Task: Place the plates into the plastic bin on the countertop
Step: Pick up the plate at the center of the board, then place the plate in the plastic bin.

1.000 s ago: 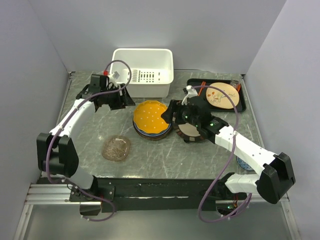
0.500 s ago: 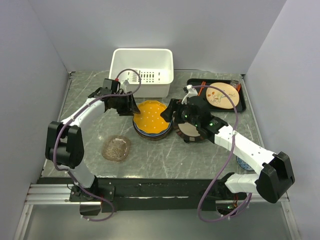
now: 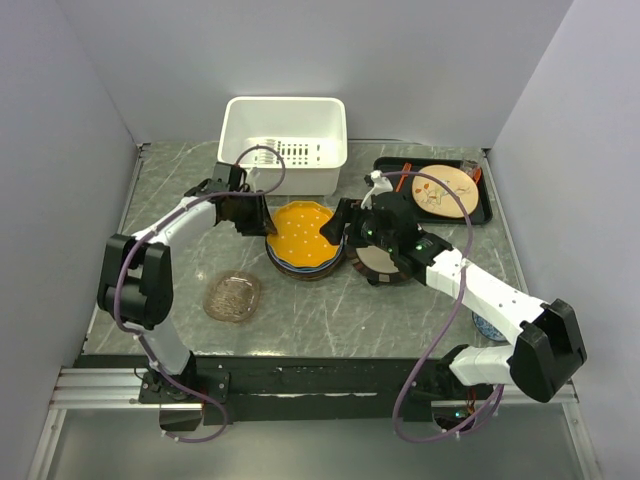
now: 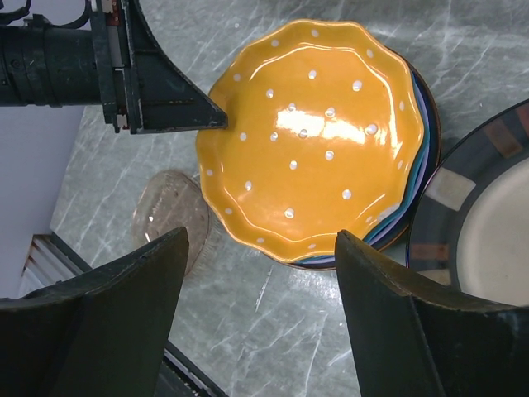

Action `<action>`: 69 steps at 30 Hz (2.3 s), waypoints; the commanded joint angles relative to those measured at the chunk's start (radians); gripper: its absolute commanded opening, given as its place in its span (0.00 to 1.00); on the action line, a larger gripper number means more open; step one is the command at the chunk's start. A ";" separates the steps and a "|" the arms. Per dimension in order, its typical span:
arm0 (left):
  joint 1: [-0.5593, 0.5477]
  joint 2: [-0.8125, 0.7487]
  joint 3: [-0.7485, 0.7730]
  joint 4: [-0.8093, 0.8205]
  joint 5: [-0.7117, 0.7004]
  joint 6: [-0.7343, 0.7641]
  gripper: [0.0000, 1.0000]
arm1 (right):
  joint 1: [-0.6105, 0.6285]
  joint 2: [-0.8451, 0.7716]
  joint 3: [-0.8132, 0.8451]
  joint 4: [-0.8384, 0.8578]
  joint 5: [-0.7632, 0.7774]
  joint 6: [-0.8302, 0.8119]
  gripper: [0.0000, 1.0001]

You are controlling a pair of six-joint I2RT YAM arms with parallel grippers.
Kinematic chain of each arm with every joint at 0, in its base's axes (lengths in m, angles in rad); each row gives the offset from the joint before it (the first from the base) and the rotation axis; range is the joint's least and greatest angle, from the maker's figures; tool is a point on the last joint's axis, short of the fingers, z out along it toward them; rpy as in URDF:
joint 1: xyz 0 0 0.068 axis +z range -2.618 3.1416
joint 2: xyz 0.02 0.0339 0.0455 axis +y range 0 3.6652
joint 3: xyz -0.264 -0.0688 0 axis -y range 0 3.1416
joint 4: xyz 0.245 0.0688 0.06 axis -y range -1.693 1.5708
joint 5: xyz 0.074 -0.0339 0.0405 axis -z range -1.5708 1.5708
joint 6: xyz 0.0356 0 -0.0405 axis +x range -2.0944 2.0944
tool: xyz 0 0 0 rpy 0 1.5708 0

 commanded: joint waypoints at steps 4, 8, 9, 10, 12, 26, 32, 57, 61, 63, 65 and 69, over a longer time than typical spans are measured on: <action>-0.015 0.011 0.008 0.016 -0.011 0.000 0.06 | 0.004 0.009 0.016 0.037 -0.009 0.005 0.77; -0.015 -0.027 0.017 -0.008 -0.045 0.007 0.01 | 0.004 0.009 0.007 0.037 -0.013 0.008 0.76; -0.015 -0.044 0.025 -0.015 -0.049 0.010 0.01 | 0.006 0.009 0.006 0.039 -0.015 0.009 0.76; -0.015 -0.050 0.031 -0.030 -0.049 0.013 0.01 | 0.004 0.012 0.003 0.040 -0.021 0.012 0.77; -0.015 -0.070 0.048 -0.044 -0.057 0.019 0.01 | 0.004 0.021 0.004 0.034 -0.018 0.017 0.76; -0.009 -0.147 0.116 -0.120 -0.048 0.031 0.01 | -0.002 0.144 0.021 0.057 -0.099 0.064 0.67; 0.004 -0.176 0.100 -0.122 -0.006 0.028 0.01 | -0.026 0.193 -0.017 0.161 -0.173 0.117 0.60; 0.083 -0.236 0.099 -0.151 0.040 0.040 0.01 | -0.059 0.214 -0.074 0.286 -0.245 0.198 0.61; 0.083 -0.243 0.088 -0.142 0.037 0.037 0.01 | -0.060 0.210 -0.070 0.275 -0.248 0.189 0.62; 0.084 -0.243 0.093 -0.145 0.034 0.039 0.01 | -0.062 0.204 -0.079 0.281 -0.251 0.186 0.62; 0.086 -0.239 0.102 -0.153 0.028 0.042 0.01 | -0.060 0.191 -0.083 0.283 -0.248 0.186 0.63; 0.087 -0.239 0.114 -0.157 0.012 0.042 0.01 | -0.062 0.159 -0.091 0.267 -0.230 0.177 0.71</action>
